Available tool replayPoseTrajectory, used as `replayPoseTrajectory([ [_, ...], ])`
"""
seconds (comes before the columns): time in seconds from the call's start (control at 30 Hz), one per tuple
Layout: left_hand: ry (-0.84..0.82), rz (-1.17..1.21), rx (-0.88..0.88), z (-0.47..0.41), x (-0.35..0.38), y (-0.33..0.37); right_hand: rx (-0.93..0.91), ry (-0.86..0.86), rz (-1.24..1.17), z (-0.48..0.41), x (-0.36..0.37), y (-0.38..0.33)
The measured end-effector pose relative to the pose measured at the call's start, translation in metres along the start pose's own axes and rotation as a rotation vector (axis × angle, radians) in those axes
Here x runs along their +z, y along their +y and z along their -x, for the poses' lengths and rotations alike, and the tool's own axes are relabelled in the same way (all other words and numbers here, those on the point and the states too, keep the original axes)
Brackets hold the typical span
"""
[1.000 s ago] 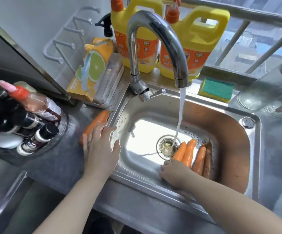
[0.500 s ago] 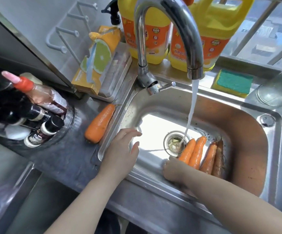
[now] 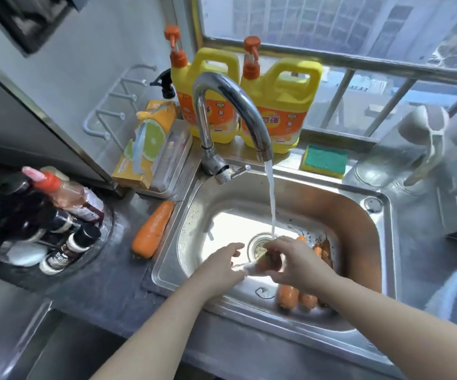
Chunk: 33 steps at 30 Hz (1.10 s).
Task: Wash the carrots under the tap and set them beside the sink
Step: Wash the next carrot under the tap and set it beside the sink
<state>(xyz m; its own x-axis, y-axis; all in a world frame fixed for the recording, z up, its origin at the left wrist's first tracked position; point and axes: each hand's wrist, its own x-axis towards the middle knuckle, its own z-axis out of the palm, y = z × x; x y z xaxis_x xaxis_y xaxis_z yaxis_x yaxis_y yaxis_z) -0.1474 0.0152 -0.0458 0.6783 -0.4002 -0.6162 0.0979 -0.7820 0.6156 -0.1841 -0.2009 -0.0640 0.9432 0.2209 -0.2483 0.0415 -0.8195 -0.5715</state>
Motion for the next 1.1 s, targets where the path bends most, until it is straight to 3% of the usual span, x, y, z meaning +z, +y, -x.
replayPoseTrajectory([
  [0.1, -0.071, -0.047, 0.095, -0.014, 0.016, 0.022, 0.058, 0.112, -0.115, 0.002, -0.008, -0.011],
  [0.3, 0.078, 0.129, 0.162, -0.028, 0.02, 0.047, 0.095, 0.238, -0.167, -0.002, -0.047, -0.026],
  [0.47, 0.188, 0.323, 0.213, -0.008, -0.002, 0.072, 0.136, 0.356, -0.402, -0.008, -0.085, -0.055],
  [0.57, 0.292, 0.283, 0.232, -0.001, -0.015, 0.092, 0.167, 0.371, -0.595, -0.02, -0.097, -0.068],
  [0.73, 0.442, 0.189, 0.311, 0.005, -0.021, 0.11, 0.271, 0.548, -0.741, -0.034, -0.097, -0.085],
  [0.8, 0.439, 0.176, 0.306, 0.009, -0.022, 0.11, 0.295, 0.51, -0.918, -0.037, -0.098, -0.086],
  [0.9, 0.383, 0.191, 0.255, 0.009, -0.029, 0.102, 0.243, 0.299, -1.227, -0.035, -0.101, -0.083],
  [1.0, 0.335, 0.172, 0.196, 0.011, -0.035, 0.106, 0.2, 0.253, -1.1, -0.035, -0.099, -0.076],
  [1.1, 0.402, 0.053, 0.23, 0.012, -0.036, 0.112, 0.248, 0.393, -0.884, -0.04, -0.099, -0.084],
])
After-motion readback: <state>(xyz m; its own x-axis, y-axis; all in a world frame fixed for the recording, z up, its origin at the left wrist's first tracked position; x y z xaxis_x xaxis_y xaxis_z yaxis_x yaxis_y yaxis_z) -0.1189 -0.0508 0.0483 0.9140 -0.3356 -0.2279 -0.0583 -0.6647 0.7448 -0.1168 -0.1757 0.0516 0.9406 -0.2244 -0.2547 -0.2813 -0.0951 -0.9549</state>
